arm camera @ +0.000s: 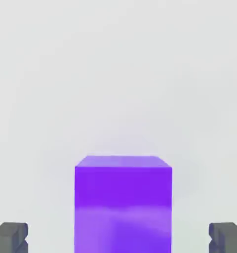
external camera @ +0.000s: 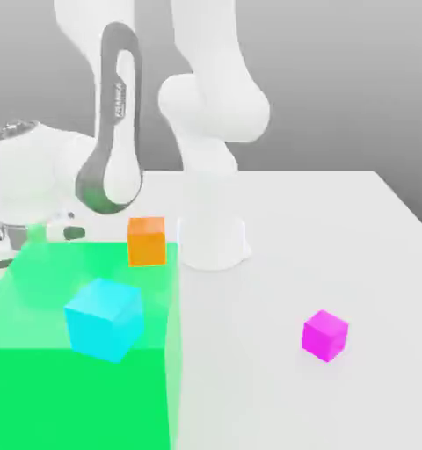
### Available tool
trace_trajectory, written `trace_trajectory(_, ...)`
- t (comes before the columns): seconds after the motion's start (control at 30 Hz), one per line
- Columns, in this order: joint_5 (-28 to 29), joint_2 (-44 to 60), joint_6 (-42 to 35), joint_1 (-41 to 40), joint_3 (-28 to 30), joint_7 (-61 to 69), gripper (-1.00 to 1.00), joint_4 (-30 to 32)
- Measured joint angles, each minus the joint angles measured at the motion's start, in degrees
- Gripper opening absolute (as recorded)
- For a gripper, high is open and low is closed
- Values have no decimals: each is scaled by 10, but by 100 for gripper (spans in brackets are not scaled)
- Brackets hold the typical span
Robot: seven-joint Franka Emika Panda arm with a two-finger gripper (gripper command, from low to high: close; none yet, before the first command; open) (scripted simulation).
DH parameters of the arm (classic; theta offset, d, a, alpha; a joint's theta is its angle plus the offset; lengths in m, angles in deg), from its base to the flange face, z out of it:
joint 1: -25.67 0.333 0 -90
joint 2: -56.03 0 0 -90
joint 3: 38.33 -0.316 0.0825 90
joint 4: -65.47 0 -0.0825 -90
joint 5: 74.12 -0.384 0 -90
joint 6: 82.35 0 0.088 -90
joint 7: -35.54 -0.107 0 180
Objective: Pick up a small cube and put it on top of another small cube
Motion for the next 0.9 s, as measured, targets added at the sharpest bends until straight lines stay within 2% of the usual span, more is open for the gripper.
trace_trajectory(0.03,1,21,17,2,2,-1,0,-3)
trace_trajectory(0.07,3,39,33,4,4,-2,-100,-7)
trace_trajectory(0.3,2,43,37,4,5,-1,-100,-7)
trace_trajectory(0.53,0,-79,-68,2,0,14,-100,11)
trace_trajectory(0.7,43,-102,-122,-11,6,101,-100,-73)
trace_trajectory(0.9,37,-121,-255,29,-38,159,-100,-197)
